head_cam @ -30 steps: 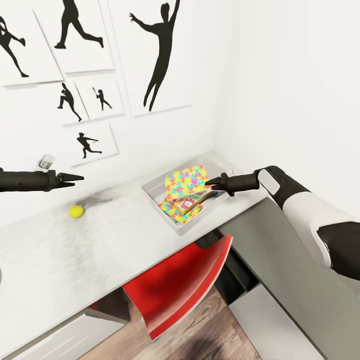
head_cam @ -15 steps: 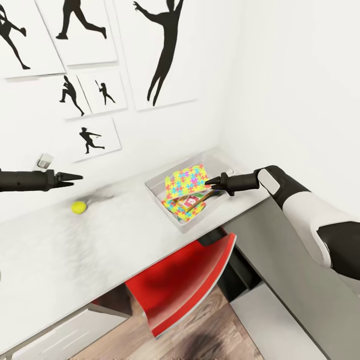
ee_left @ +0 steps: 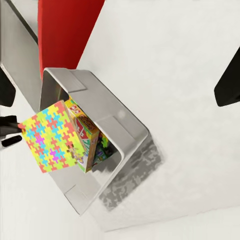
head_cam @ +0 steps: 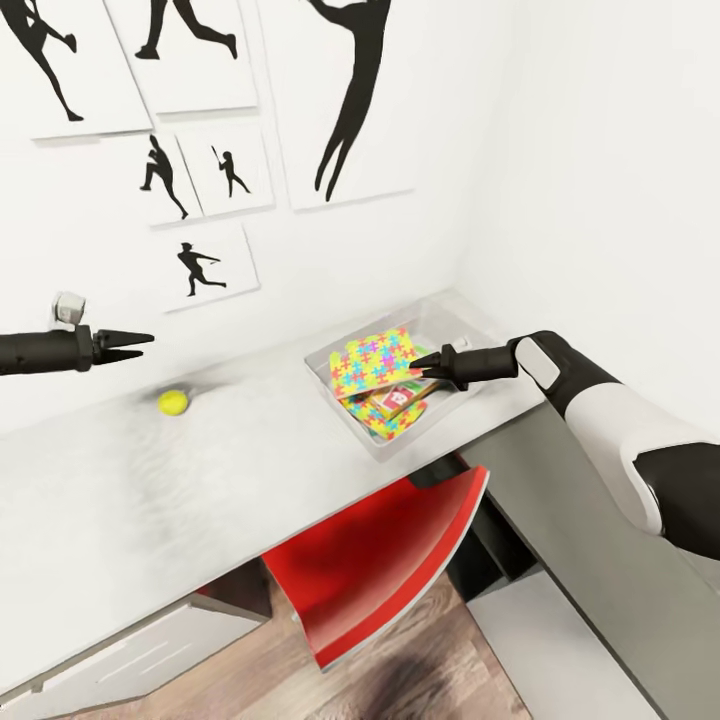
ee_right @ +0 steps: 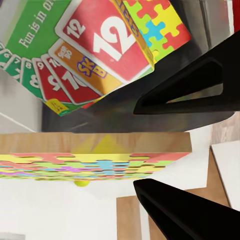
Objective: Put all the toys in the child's room - the three board games (two on the bed and one on the table), the two jigsaw puzzles on the table, and the tennis ball on the table - inside the toy box on the table in the child's room.
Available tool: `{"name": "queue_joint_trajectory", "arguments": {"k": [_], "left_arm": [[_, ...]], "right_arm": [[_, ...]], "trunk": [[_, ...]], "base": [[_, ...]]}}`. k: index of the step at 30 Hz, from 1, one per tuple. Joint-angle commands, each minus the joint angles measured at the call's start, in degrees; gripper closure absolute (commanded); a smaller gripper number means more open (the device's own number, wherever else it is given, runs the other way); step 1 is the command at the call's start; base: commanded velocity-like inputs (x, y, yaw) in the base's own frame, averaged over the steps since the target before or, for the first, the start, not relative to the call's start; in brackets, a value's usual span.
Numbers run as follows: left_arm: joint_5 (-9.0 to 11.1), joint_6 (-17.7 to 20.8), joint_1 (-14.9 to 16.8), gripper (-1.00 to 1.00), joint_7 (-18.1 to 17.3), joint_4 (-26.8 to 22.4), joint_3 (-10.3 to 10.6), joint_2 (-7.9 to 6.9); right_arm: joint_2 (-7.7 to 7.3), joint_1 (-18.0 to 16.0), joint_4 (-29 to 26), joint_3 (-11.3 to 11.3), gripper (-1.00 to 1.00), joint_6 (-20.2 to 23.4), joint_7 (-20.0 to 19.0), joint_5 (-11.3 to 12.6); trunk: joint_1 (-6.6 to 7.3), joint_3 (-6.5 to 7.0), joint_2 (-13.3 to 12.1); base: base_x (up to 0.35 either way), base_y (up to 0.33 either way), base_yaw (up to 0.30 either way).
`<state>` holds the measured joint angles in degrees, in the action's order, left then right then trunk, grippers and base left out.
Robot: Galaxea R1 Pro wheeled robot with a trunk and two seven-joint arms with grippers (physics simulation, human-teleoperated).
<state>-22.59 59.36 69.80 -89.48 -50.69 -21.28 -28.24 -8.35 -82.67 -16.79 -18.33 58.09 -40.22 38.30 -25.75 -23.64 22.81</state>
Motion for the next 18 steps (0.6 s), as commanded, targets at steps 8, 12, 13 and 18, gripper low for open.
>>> {"name": "queue_joint_trajectory", "arguments": {"k": [8,12,13,18], "left_arm": [[1.2,0.6,0.1,-1.0,-0.5,0.0,0.0,-0.72],[1.2,0.6,0.1,-1.0,-0.5,0.0,0.0,-0.75],[1.2,0.6,0.1,-1.0,-0.5,0.0,0.0,-0.76],[1.2,0.6,0.1,-1.0,-0.5,0.0,0.0,-0.81]], "right_arm": [[-0.34,0.2,0.0,1.6,1.0,-0.1,-0.6,-0.3],[-0.51,0.2,0.0,2.4,1.0,-0.1,-0.6,-0.3],[-0.55,0.2,0.0,2.5,1.0,-0.1,-0.6,-0.3],[-0.68,0.2,0.0,2.9,1.0,-0.2,-0.6,-0.3]], "trunk": [[-0.03,-0.21,0.1],[-0.03,-0.21,0.1],[-0.03,-0.22,0.1],[-0.03,-0.22,0.1]], "base": [[0.0,0.0,0.018],[0.0,0.0,0.001],[0.0,0.0,0.0],[0.0,0.0,0.0]]}}
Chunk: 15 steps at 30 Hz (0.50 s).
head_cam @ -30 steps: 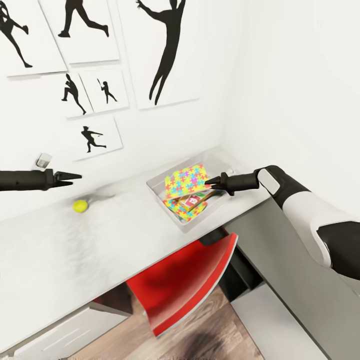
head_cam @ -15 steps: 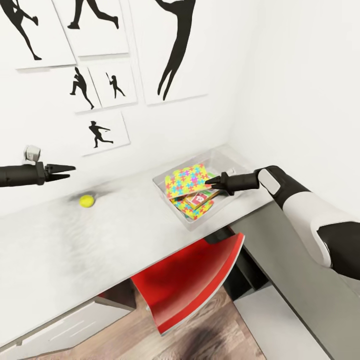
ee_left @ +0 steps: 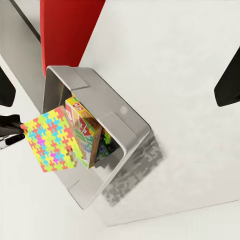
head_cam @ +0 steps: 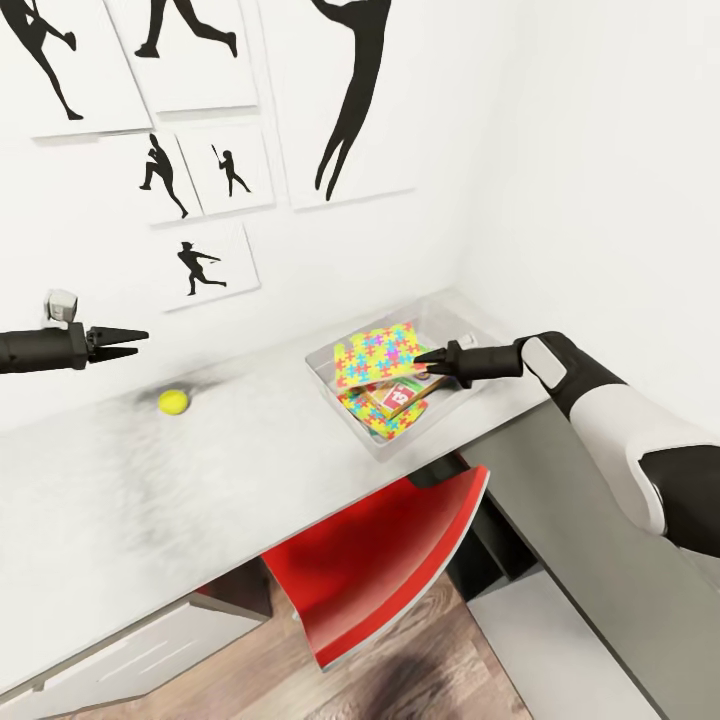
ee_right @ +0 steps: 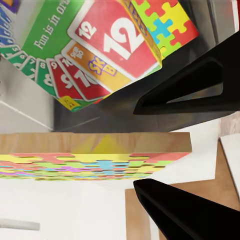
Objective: Put all the toys in the child's room - the three board games (two on the bed and one on the table), the two jigsaw puzzles on the table, and the tennis ball on the table - inside the toy box on the table in the child's room.
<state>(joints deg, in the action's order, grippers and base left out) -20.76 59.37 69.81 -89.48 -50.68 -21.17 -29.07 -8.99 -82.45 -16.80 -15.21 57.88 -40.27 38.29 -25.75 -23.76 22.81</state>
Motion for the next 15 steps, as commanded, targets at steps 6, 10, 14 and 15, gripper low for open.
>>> {"name": "queue_joint_trajectory", "arguments": {"k": [6,10,14,15], "left_arm": [[-0.6,0.6,0.1,-1.0,-0.5,0.0,-0.1,-0.01],[-0.6,0.6,0.1,-1.0,-0.5,0.0,-0.1,-0.02],[-0.6,0.6,0.1,-1.0,-0.5,0.0,-0.1,-0.02],[-0.6,0.6,0.1,-1.0,-0.5,0.0,-0.1,-0.02]], "right_arm": [[-0.11,-0.1,0.0,-0.1,1.0,-0.4,1.2,-0.3],[-0.14,-0.1,0.1,-0.1,1.0,-0.5,3.0,-0.3],[-0.1,-0.1,0.1,0.1,1.0,-0.7,3.4,-0.2],[0.03,-0.1,0.1,0.4,1.0,-1.1,3.5,-0.2]], "trunk": [[-0.03,-0.1,0.1],[-0.03,-0.1,0.1],[-0.03,-0.1,0.1],[-0.03,-0.1,0.1]], "base": [[0.0,0.0,0.0],[0.0,0.0,0.0],[0.0,0.0,0.0],[0.0,0.0,0.0]]}}
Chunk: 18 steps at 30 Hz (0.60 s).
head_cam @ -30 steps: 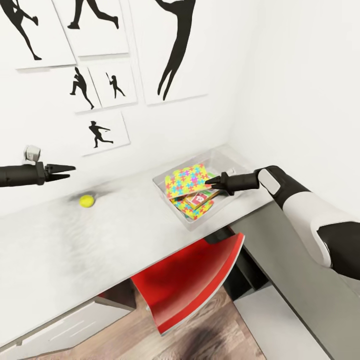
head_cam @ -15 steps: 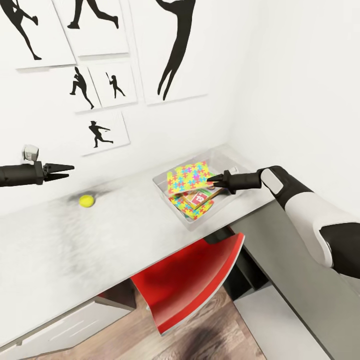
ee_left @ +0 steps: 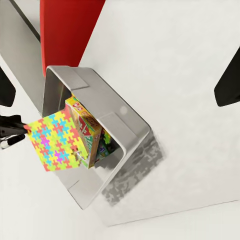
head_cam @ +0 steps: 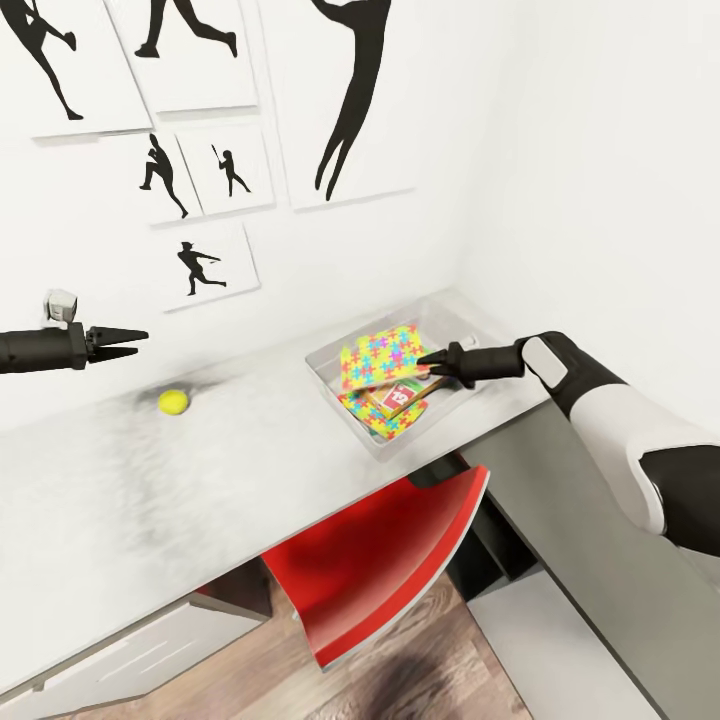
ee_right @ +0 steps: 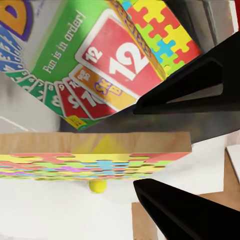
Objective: Put all the toys in the child's room - the three board games (two on the bed and one on the table), the two jigsaw puzzles on the table, and the tennis ball on the table - inside the toy box on the table in the child's room.
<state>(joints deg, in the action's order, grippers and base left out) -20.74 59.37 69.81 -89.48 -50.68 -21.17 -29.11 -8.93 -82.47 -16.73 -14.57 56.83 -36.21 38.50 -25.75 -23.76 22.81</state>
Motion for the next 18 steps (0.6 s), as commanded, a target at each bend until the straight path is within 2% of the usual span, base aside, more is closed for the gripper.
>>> {"name": "queue_joint_trajectory", "arguments": {"k": [1,6,16,17,18], "left_arm": [[-0.6,0.6,0.1,-1.0,-0.5,0.0,-0.1,0.02],[-0.6,0.6,0.1,-1.0,-0.5,0.0,-0.1,0.02],[-0.6,0.6,0.1,-1.0,-0.5,-0.1,-0.1,0.02],[-0.6,0.6,0.1,-1.0,-0.5,-0.1,-0.1,0.02],[-0.6,0.6,0.1,-1.0,-0.5,-0.1,-0.1,0.02]], "right_arm": [[0.02,-0.1,0.0,0.1,1.0,-0.5,-0.5,-0.4],[-0.07,0.0,0.0,1.8,1.0,-1.7,-0.4,-0.4],[-0.2,0.1,0.0,2.2,1.0,-1.8,0.5,-0.4],[-0.17,0.1,0.1,2.3,-1.0,-1.8,1.1,-0.4],[-0.15,0.1,0.3,2.3,-1.0,-1.7,2.1,-0.4]], "trunk": [[-0.03,-0.1,0.1],[-0.03,-0.1,0.1],[-0.03,-0.1,0.1],[-0.03,-0.1,0.1],[-0.03,-0.1,0.1]], "base": [[0.0,0.0,0.0],[0.0,0.0,0.0],[0.0,0.0,0.0],[0.0,0.0,0.0],[0.0,0.0,0.0]]}}
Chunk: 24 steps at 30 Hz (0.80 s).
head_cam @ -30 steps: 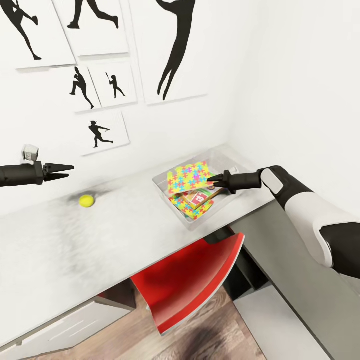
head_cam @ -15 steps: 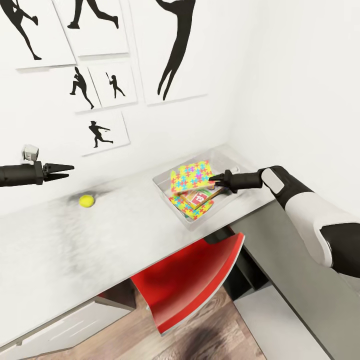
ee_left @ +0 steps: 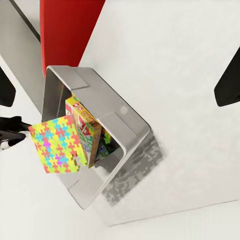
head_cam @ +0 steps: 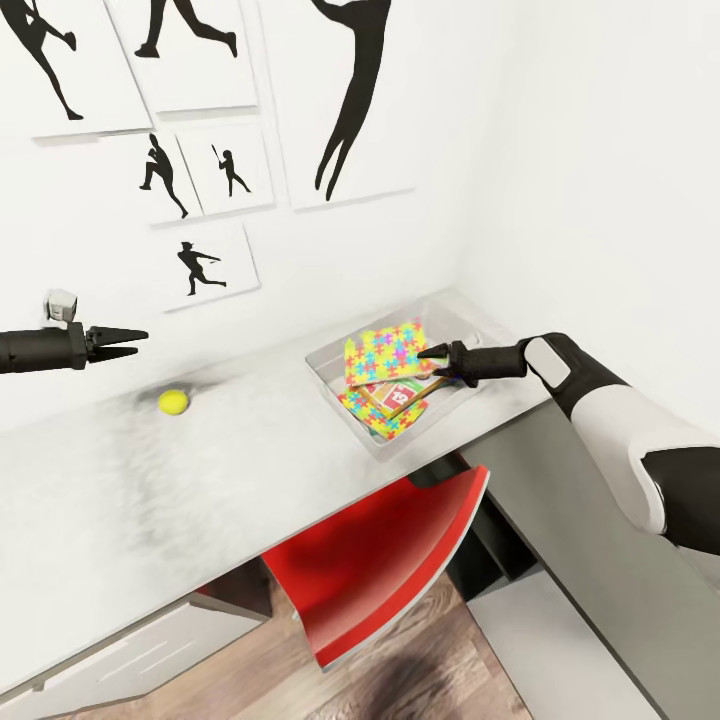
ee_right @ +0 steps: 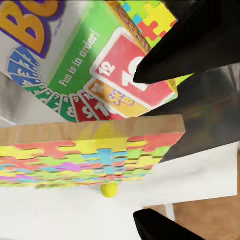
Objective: Put all the toys in the child's room - the three board games (two on the bed and one on the table), the two jigsaw puzzles on the table, and the tennis ball on the table - inside the toy box on the table in the child's room.
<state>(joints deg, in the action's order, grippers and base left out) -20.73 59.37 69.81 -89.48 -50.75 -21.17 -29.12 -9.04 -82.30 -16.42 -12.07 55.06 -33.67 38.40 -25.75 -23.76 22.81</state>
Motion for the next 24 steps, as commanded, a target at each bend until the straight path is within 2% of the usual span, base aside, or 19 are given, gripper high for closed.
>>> {"name": "queue_joint_trajectory", "arguments": {"k": [1,17,24], "left_arm": [[-0.6,0.6,0.1,-1.0,-0.5,0.0,-0.1,0.02],[-0.6,0.5,0.1,-1.0,-0.5,0.0,0.0,0.02],[-0.6,0.5,0.1,-1.0,-0.5,0.0,0.0,0.02]], "right_arm": [[-0.01,-0.1,0.1,-0.2,-1.0,0.1,-0.2,-0.3],[0.0,-0.1,0.2,-0.1,-1.0,0.5,1.2,-0.3],[-0.1,-0.1,-0.2,1.6,-1.0,0.6,1.2,-0.3]], "trunk": [[-0.03,-0.1,0.1],[-0.03,-0.1,0.1],[-0.03,-0.1,0.1]], "base": [[0.0,0.0,0.0],[0.0,0.0,0.0],[0.0,0.0,0.0]]}}
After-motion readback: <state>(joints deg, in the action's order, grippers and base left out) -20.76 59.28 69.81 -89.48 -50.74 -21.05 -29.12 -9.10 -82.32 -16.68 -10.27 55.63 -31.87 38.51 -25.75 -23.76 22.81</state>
